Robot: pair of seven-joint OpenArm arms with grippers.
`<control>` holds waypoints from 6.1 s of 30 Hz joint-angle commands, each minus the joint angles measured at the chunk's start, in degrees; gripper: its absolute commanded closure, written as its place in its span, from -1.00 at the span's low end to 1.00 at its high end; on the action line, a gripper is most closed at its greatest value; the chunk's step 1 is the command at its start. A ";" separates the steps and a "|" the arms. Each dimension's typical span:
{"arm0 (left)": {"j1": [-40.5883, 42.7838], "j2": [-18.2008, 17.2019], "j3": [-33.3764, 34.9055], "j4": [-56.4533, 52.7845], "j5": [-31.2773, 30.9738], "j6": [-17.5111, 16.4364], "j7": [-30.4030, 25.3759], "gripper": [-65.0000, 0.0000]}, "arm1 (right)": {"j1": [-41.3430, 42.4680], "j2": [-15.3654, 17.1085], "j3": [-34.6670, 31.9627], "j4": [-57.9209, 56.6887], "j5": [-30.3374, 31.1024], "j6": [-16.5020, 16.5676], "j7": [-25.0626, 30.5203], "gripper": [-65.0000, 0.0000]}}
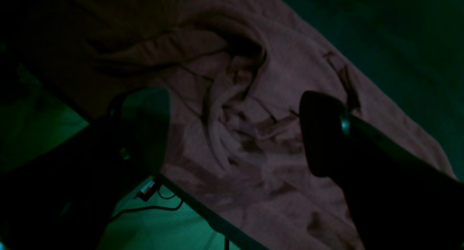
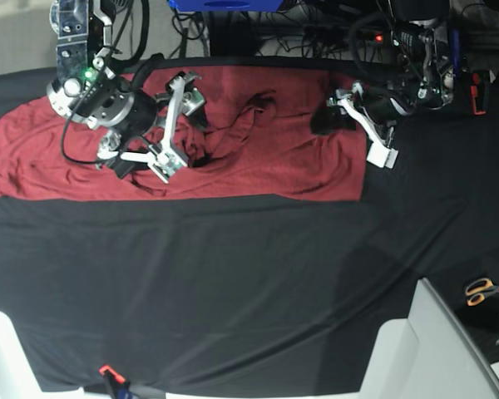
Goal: Fold the T-shirt properly
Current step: 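Grasp the shirt's hem end with the left gripper and lift it, then fold the hem end with the left gripper over toward the right gripper, then release the hem, withdraw the left gripper, and press the fold with the right gripper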
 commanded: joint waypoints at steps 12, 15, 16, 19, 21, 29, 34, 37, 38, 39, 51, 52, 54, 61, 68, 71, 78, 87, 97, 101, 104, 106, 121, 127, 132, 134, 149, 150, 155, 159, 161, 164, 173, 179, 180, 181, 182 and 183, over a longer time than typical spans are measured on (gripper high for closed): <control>-3.76 -9.53 -4.04 1.89 1.38 0.38 1.55 1.00 | -0.41 -0.60 5.25 0.86 0.77 0.06 1.29 -0.62; -2.44 -12.60 -4.48 4.97 1.38 0.38 1.55 1.00 | -0.49 -0.51 5.25 0.86 0.77 0.06 1.29 -0.62; -1.38 -13.48 -4.74 6.02 1.38 0.38 1.55 1.00 | -0.49 -0.51 5.07 0.86 0.77 0.06 1.29 -0.62; 2.13 -14.27 -7.29 11.21 1.38 0.38 1.55 1.00 | -0.49 -0.51 5.07 0.86 0.77 0.06 1.29 -0.62; 5.12 -14.19 -8.08 16.31 1.38 0.38 1.55 1.00 | -0.49 -0.51 5.07 0.86 0.77 0.06 1.29 -0.62; 10.57 -12.60 5.37 33.19 1.47 2.09 1.55 1.00 | -0.41 -0.60 4.98 0.86 0.77 0.06 1.29 -0.62; 6.62 -12.52 19.35 34.77 1.47 10.36 1.64 1.00 | -0.49 -0.60 5.16 0.86 0.77 0.06 1.29 -0.62; 3.98 -12.43 26.82 34.68 1.47 14.58 1.73 1.00 | -0.49 -0.51 5.16 0.86 0.77 0.06 1.29 -0.62; 2.84 -12.34 29.37 34.68 1.47 15.72 1.73 1.00 | -0.49 -0.51 5.25 0.86 0.77 0.06 1.29 -0.62; 1.87 -11.90 31.39 34.50 1.47 16.34 1.73 1.00 | -0.49 -0.51 5.25 0.86 0.77 0.06 1.29 -0.62; -7.10 -6.10 44.31 26.42 1.47 20.73 1.64 1.00 | 1.09 -2.01 15.36 0.95 0.86 0.06 1.29 -0.62; -7.62 -5.57 44.58 25.80 1.47 20.73 1.64 1.00 | 1.18 -1.92 16.06 0.95 0.86 0.06 1.29 -0.62; -8.15 -4.52 44.58 24.57 1.47 20.73 1.64 1.00 | 1.18 -1.92 16.68 0.95 0.86 0.06 1.29 -0.62; -10.44 -2.76 44.67 21.58 1.47 20.73 1.64 1.00 | 1.09 -1.83 16.94 0.95 0.86 0.06 1.29 -0.62; -12.81 -1.53 48.18 17.45 1.47 20.73 1.64 1.00 | 1.18 -1.83 16.85 0.95 0.86 0.06 1.29 -0.62; -13.60 -1.18 48.62 16.04 1.47 20.73 1.64 1.00 | 1.18 -1.83 16.85 0.95 0.86 0.06 1.29 -0.62; -14.13 -1.09 48.36 16.31 1.38 20.73 1.64 0.42 | 1.18 -1.74 16.85 0.95 0.86 0.06 1.29 -0.62; -14.48 1.99 48.80 16.31 1.38 20.64 1.73 0.10 | 1.26 -1.74 16.85 0.95 0.86 0.06 1.29 -0.62; -16.85 6.21 50.03 15.34 1.12 20.47 1.81 0.10 | 3.02 -2.10 21.16 0.95 0.86 0.06 1.29 -0.62; -18.61 5.77 48.97 15.69 1.03 20.64 1.81 0.12 | 3.11 -1.83 21.33 0.95 0.86 0.06 1.29 -0.62; -18.17 2.34 42.20 18.15 1.03 20.64 1.90 0.49 | 3.11 -1.74 20.89 1.65 0.77 0.06 1.29 -0.62; -16.41 -1.09 36.49 19.91 1.03 20.64 3.40 1.00 | 2.93 -1.74 18.87 2.70 0.51 0.06 1.29 -0.62; 9.70 -12.43 -19.25 26.50 1.38 5.00 7.26 1.00 | 1.88 6.34 -18.58 3.85 -1.08 -19.50 -1.70 0.99; 11.45 -13.04 -21.71 26.50 1.38 0.38 7.26 1.00 | 2.85 6.34 -37.39 -0.46 -10.31 -33.39 -1.96 0.99; 11.19 -12.96 -21.53 26.50 1.38 0.38 7.35 1.00 | 3.11 4.50 -42.67 -5.91 -9.96 -34.80 -1.70 0.99; 11.19 -12.96 -21.53 26.50 1.38 0.38 7.35 1.00 | 4.69 4.32 -42.84 -8.46 -8.72 -36.65 -1.61 0.99; 11.45 -13.04 -21.53 26.42 1.38 0.38 7.35 1.00 | 10.58 1.60 -42.49 -19.27 -4.68 -51.33 0.06 0.99; 11.45 -13.13 -21.53 26.42 1.38 0.38 7.35 1.00 | 10.32 2.21 -41.35 -19.27 -4.68 -52.21 0.06 0.99; 11.45 -13.22 -21.53 26.42 1.38 0.38 7.35 1.00 | 6.98 2.65 -35.28 -16.37 -4.77 -52.65 0.32 0.99; 11.01 -13.22 -21.53 25.27 1.38 0.38 7.44 1.00 | 5.75 4.50 -31.76 -13.12 -4.86 -52.82 0.06 1.00; 10.84 -13.13 -21.53 24.66 1.38 0.38 7.44 1.00 | 5.57 5.11 -29.65 -12.94 -4.86 -52.82 -0.03 1.00; 10.84 -13.13 -21.44 24.39 1.38 0.38 7.44 1.00 | 4.43 5.38 -25.79 -12.86 -4.86 -52.82 -0.03 1.00; 11.19 -13.40 -14.06 24.92 1.38 0.38 7.35 1.00 | 1.35 6.78 -22.45 -4.59 -4.77 -52.38 0.76 0.98; 10.75 -12.52 -12.92 24.39 1.38 0.38 7.26 1.00 | -0.06 10.21 -30.71 -0.64 -4.59 -52.30 1.99 0.62; 10.75 -12.69 -12.92 24.39 1.38 0.38 7.26 1.00 | -0.06 10.39 -32.47 -0.81 -4.59 -52.30 1.99 0.42; 10.75 -12.87 -12.92 24.39 1.38 0.38 7.26 1.00 | -0.06 10.39 -33.43 -0.81 -4.59 -52.30 1.99 0.25; 10.75 -12.96 -12.92 24.39 1.38 0.38 7.26 1.00 | -0.06 10.30 -33.96 -1.08 -4.59 -52.30 1.99 0.06; 10.75 -12.96 -12.92 24.39 1.38 0.38 7.26 1.00 | -0.06 10.04 -34.05 -1.69 -4.59 -52.30 1.99 -0.11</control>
